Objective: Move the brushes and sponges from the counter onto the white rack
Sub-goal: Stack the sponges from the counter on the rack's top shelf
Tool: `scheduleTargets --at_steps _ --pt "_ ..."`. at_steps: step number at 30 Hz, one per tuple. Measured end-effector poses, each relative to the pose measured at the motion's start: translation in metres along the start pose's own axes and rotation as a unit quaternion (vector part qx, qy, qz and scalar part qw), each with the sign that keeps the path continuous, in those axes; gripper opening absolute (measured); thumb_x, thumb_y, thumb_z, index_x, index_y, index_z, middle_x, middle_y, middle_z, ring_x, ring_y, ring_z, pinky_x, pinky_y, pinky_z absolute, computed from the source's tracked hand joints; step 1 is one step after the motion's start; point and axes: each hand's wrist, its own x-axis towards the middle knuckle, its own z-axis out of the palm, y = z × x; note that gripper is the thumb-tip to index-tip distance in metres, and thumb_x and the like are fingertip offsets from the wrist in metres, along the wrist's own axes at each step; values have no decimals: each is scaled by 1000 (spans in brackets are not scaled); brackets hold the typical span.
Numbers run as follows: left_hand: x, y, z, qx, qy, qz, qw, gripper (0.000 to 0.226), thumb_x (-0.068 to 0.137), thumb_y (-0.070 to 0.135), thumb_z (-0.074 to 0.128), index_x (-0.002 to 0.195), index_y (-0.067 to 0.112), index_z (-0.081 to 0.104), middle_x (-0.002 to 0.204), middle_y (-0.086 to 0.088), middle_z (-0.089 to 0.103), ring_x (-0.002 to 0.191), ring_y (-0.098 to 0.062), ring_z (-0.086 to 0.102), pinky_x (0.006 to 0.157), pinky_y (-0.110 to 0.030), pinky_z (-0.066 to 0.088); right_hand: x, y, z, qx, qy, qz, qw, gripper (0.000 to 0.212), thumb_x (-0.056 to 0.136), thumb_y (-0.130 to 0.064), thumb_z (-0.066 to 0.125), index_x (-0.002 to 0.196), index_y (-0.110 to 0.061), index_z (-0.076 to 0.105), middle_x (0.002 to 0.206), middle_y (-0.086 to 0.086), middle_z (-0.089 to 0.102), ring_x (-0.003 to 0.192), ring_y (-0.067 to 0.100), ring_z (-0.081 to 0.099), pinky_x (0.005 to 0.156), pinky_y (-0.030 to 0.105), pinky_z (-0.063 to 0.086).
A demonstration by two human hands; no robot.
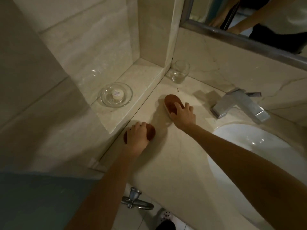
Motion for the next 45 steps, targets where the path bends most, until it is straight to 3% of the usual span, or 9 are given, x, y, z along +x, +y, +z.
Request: scheduleTargets --at_steps 3,9,16,26,29,32,36,42,45 --pt "8 1 0 -38 4 -12 999 71 80 25 70 141 10 36 142 -9 41 131 -28 40 109 -38 32 9 -2 3 5 1 22 1000 49 92 -34 48 137 -17 37 136 19 37 128 36 33 103 46 35" --pt "13 9 0 -15 22 -20 999 68 84 22 66 142 9 34 142 -11 41 132 -29 39 112 -39 30 7 -2 4 -64 1 13 998 55 87 -40 55 133 -13 42 129 17 48 120 34 41 99 41 36" --pt "2 33 -24 -74 36 -36 996 68 78 27 70 135 8 39 135 -13 47 125 -30 46 103 -41 41 -13 21 -25 59 21 16 998 69 80 -36 68 134 -11 34 128 15 49 118 32 45 92 37 44" --pt "-56 192 -105 -110 151 161 969 76 78 29 70 142 11 33 138 -13 43 127 -31 42 107 -40 37 -102 114 -168 166 252 6 953 55 73 -39 74 107 -8 44 107 10 58 99 31 55 81 35 44" --pt "-87 252 -120 -105 177 222 953 78 78 29 71 143 12 31 138 -12 43 127 -30 41 106 -38 36 -140 159 -214 167 289 20 943 55 69 -42 76 104 -16 43 107 6 60 95 26 57 71 30 42" --pt "-124 305 -129 -109 194 279 934 80 77 27 71 144 13 30 139 -11 42 128 -30 40 107 -37 34 -181 201 -252 156 331 24 931 56 68 -33 78 108 -9 47 108 8 61 98 27 58 74 32 45" --pt "-171 373 -130 -109 211 348 907 85 79 25 70 148 14 21 142 -11 39 131 -30 38 109 -39 34 -237 251 -294 129 392 30 910 51 70 -31 77 102 -3 48 95 9 60 90 31 59 70 34 42" --pt "-241 485 -115 -112 204 446 864 74 77 27 72 135 11 30 133 -14 47 124 -30 46 99 -38 40 -310 353 -346 108 461 63 879 61 69 -28 79 114 -5 45 115 14 60 104 32 58 78 35 45" --pt "-267 532 -106 -97 191 492 844 76 77 27 72 139 11 29 135 -13 43 125 -30 44 101 -39 39 -340 400 -369 102 473 95 870 62 67 -26 81 113 -7 44 116 13 58 105 30 57 76 35 45"
